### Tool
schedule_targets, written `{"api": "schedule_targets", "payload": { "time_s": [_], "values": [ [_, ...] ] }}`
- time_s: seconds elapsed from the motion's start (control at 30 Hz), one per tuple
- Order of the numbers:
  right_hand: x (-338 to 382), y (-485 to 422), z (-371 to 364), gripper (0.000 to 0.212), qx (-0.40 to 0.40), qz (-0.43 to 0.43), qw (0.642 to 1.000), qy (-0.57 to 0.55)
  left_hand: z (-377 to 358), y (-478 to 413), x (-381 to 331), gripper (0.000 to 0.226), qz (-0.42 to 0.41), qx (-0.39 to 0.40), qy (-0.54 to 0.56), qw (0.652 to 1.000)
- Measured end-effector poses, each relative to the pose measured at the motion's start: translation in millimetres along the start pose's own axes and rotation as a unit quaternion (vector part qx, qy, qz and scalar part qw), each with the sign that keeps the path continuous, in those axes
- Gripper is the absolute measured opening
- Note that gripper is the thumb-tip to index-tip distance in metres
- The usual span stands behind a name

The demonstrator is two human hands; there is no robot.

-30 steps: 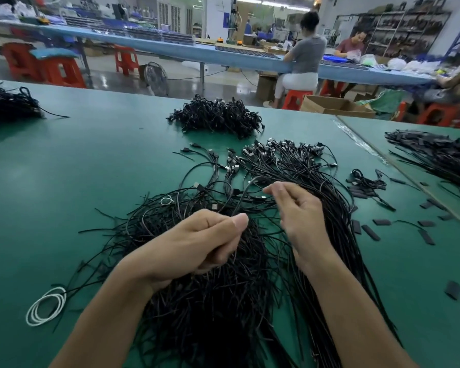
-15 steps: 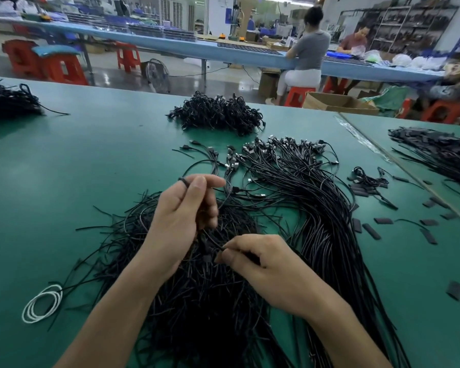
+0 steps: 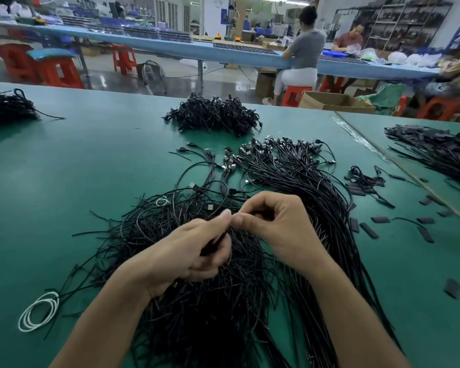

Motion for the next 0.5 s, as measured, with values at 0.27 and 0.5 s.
{"api": "schedule_targets", "payload": {
  "time_s": [0.27, 0.5],
  "values": [
    [-21, 5, -26, 0.027, 0.006, -0.088, 0.995, 0.051, 18, 5, -15, 0.043, -0.250, -0.026, 0.282, 0.926],
    [5, 17, -45, 0.026, 0.150, -0.086, 0.965, 0.198, 41, 4, 0, 0.042, -0.263, -0.260, 0.066, 0.927]
  ]
}}
Point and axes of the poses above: each hand's wrist, its own y-axis away from the middle knuckle, its own z-axis out of the back of the hand, x = y × z, the point moved 5 cm from there along -y, towards the middle knuckle, and after that the axes turned 15 degrees about x, right-handed, at the moved point
